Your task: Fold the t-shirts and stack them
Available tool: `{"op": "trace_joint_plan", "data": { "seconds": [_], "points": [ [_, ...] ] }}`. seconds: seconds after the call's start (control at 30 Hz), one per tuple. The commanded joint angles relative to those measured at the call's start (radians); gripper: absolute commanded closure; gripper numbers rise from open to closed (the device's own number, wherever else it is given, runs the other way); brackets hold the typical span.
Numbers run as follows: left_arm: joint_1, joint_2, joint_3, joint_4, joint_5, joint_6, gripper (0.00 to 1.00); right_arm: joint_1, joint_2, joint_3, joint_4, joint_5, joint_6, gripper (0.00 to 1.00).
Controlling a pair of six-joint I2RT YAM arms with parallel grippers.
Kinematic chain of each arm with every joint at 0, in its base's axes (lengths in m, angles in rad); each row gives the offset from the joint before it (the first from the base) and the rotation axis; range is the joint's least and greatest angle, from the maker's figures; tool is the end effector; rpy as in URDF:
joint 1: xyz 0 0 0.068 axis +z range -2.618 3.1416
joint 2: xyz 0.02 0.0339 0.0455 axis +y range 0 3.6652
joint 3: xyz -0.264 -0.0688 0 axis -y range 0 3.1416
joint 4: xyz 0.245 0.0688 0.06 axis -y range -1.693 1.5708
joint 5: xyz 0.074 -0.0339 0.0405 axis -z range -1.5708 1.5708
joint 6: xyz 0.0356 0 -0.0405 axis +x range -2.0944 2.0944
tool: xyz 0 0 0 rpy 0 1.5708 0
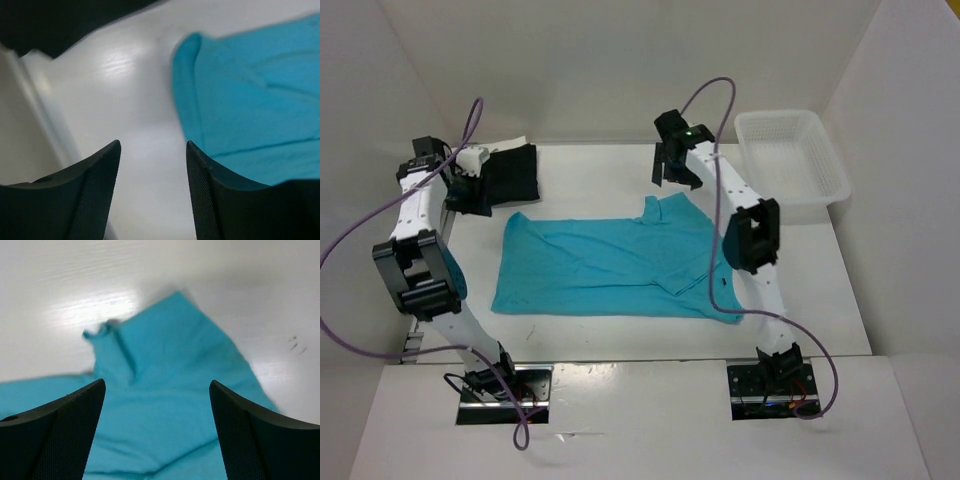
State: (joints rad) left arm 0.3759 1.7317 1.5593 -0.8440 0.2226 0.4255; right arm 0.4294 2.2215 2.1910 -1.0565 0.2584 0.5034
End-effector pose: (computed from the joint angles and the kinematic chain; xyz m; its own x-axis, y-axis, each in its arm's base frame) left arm 0.3482 0.1290 0.2987 -0.8235 0.1078 -0.5570 0.0988 0.9940 0.0463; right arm 0.4375 0.1903 0.2801 -0.8471 0.1251 -0.5166 0.1304 0.9911 0.0262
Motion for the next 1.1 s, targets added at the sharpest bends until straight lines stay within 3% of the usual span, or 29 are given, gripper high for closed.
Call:
{"op": "trace_joint_plan", "data": {
  "seconds": [0.0, 0.03, 0.2, 0.3, 0.57, 0.6, 0.83, 0.9, 1.0, 1.07],
  "points": [
    [-0.023, 0.162, 0.040, 0.069, 0.216, -0.151, 0.37, -0.001, 0.257, 0.417, -0.038, 0.090, -0.111, 0.11],
    [-0.023, 0.213, 0.074, 0.078, 0.233, -0.162, 0.36, -0.001, 0.415, 0.570, -0.157, 0.110, -0.111, 0.11],
    [-0.092, 0.269, 0.108, 0.152, 0.229, -0.180, 0.28, -0.087, 0.504, 0.691, -0.115, 0.084, -0.080, 0.08],
    [-0.127, 0.279, 0.130, 0.175, 0.208, -0.169, 0.22, -0.098, 0.530, 0.691, -0.086, 0.046, -0.080, 0.08],
    [-0.150, 0.331, 0.128, 0.212, 0.100, -0.180, 0.19, -0.077, 0.567, 0.600, -0.099, -0.030, -0.091, 0.08],
    [-0.150, 0.331, 0.128, 0.212, 0.100, -0.180, 0.15, -0.077, 0.558, 0.599, -0.099, -0.045, -0.091, 0.08],
    [-0.186, 0.361, 0.091, 0.191, 0.155, -0.169, 0.15, -0.054, 0.547, 0.562, -0.117, -0.054, -0.101, 0.13],
    [-0.198, 0.370, 0.065, 0.221, 0.097, -0.169, 0.15, -0.054, 0.547, 0.553, -0.117, -0.054, -0.101, 0.13],
    [-0.207, 0.391, 0.053, 0.282, 0.018, -0.188, 0.15, -0.054, 0.557, 0.553, -0.117, -0.065, -0.101, 0.19],
    [-0.207, 0.417, 0.065, 0.293, -0.009, -0.188, 0.17, -0.054, 0.557, 0.553, -0.117, -0.076, -0.101, 0.29]
  ]
}}
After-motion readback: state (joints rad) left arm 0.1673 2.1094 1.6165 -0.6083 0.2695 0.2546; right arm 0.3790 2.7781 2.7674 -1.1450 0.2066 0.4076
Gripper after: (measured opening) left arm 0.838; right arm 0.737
